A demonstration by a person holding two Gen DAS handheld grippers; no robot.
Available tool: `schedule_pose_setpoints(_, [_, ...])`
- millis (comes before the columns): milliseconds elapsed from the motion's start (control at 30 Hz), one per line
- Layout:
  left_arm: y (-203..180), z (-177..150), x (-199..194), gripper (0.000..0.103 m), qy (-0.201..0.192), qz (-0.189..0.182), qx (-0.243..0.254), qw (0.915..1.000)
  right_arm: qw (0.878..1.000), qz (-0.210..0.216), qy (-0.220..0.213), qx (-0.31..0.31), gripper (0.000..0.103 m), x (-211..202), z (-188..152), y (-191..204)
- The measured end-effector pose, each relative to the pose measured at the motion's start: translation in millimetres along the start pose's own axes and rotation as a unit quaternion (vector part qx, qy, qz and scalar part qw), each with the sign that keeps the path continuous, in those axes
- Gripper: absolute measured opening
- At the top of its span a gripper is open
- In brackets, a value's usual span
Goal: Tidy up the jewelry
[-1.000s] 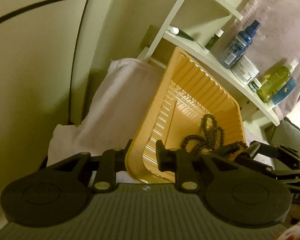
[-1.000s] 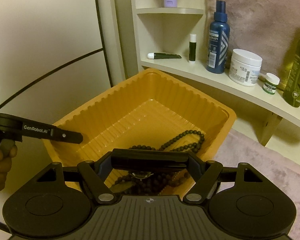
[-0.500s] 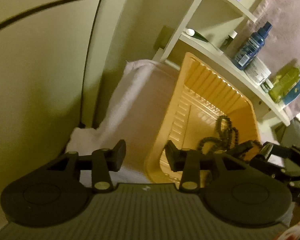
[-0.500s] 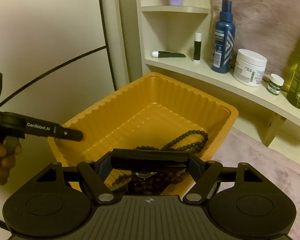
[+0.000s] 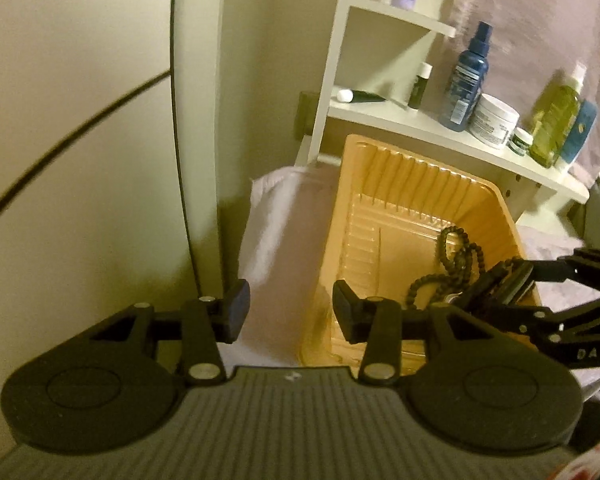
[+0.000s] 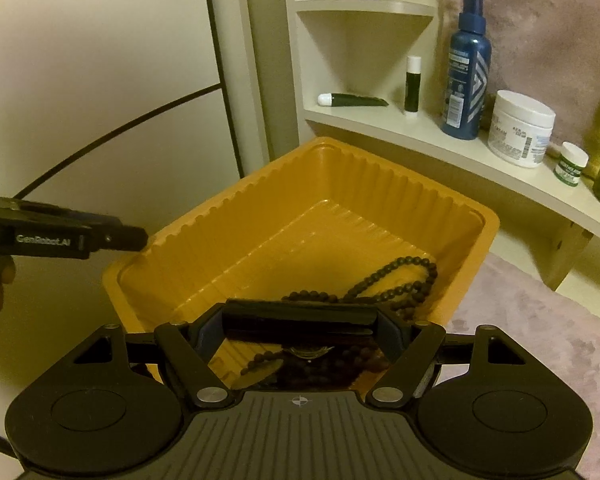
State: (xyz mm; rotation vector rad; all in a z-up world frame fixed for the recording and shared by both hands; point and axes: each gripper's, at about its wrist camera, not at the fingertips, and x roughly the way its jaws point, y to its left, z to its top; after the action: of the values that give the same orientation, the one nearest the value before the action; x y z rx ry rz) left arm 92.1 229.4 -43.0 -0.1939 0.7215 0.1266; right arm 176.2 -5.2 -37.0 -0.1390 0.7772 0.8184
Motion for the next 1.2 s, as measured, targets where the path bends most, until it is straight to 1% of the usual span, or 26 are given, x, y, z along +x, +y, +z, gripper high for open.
schedule_pose_setpoints(67, [-3.9, 0.9, -3.5, 0.041, -0.006, 0.003, 0.013, 0.9999, 1.0, 0.003, -0.004, 0.009, 0.076, 0.6, 0.5, -0.6])
schedule_pose_setpoints(167, [-7.2, 0.9, -7.7, 0.041, -0.011, 0.002, 0.018, 0.9998, 1.0, 0.005, -0.012, 0.021, 0.077, -0.7, 0.9, -3.0])
schedule_pose_setpoints(267, [-11.5, -0.3, -11.4, 0.042, -0.015, 0.002, 0.023, 0.9996, 0.999, -0.006, -0.023, 0.029, 0.08, -9.4, -1.6, -6.1])
schedule_pose_setpoints(400, [-19.4, -1.0, -16.4, 0.044, -0.019, 0.003, 0.031, 0.9993, 0.998, -0.021, -0.034, 0.046, 0.081, -25.7, -5.1, -12.8])
schedule_pose_setpoints(500, [-28.5, -1.1, -20.6, 0.055, -0.024, 0.005, 0.041, 0.9989, 0.997, -0.036, -0.037, 0.062, 0.081, -38.1, -8.7, -17.9])
schedule_pose_setpoints(567, [-35.3, -0.9, -23.3, 0.059, -0.024, 0.005, 0.047, 0.9986, 0.996, -0.045, -0.034, 0.076, 0.081, -45.9, -11.4, -19.8])
schedule_pose_setpoints(633, [-41.3, -1.1, -26.2, 0.068, -0.021, 0.006, 0.048, 0.9986, 0.994, -0.052, -0.031, 0.089, 0.081, -52.9, -14.1, -21.6])
schedule_pose_setpoints(667, [-44.4, -1.5, -28.0, 0.069, -0.021, 0.008, 0.05, 0.9985, 0.993, -0.055, -0.028, 0.096, 0.081, -56.5, -15.3, -22.4])
schedule_pose_setpoints(700, [-46.7, -1.9, -29.0, 0.073, -0.02, 0.009, 0.051, 0.9985, 0.993, -0.058, -0.026, 0.103, 0.081, -60.5, -16.8, -22.9])
schedule_pose_setpoints(733, [-49.5, -2.5, -30.9, 0.081, -0.02, 0.01, 0.052, 0.9984, 0.992, -0.06, -0.024, 0.108, 0.081, -64.6, -18.9, -23.3])
schedule_pose_setpoints(800, [-55.2, -3.8, -35.5, 0.089, -0.021, 0.012, 0.054, 0.9983, 0.991, -0.067, -0.019, 0.117, 0.081, -72.3, -21.5, -23.3])
schedule_pose_setpoints(933, [-66.7, -7.8, -45.3, 0.1, -0.024, 0.013, 0.052, 0.9983, 0.987, -0.085, -0.017, 0.133, 0.086, -90.7, -31.5, -24.0])
schedule_pose_setpoints(1000, [-73.9, -11.9, -50.3, 0.103, -0.028, 0.016, 0.055, 0.998, 0.985, -0.092, -0.018, 0.144, 0.087, -99.5, -39.3, -25.7])
schedule_pose_setpoints(1067, [-80.3, -16.9, -54.9, 0.103, -0.03, 0.019, 0.058, 0.9977, 0.983, -0.099, -0.014, 0.154, 0.088, -108.2, -48.9, -28.3])
schedule_pose_setpoints(1200, [-90.9, -27.7, -61.8, 0.103, -0.027, 0.004, 0.057, 0.998, 0.978, -0.108, -0.007, 0.177, 0.089, -125.1, -69.3, -33.6])
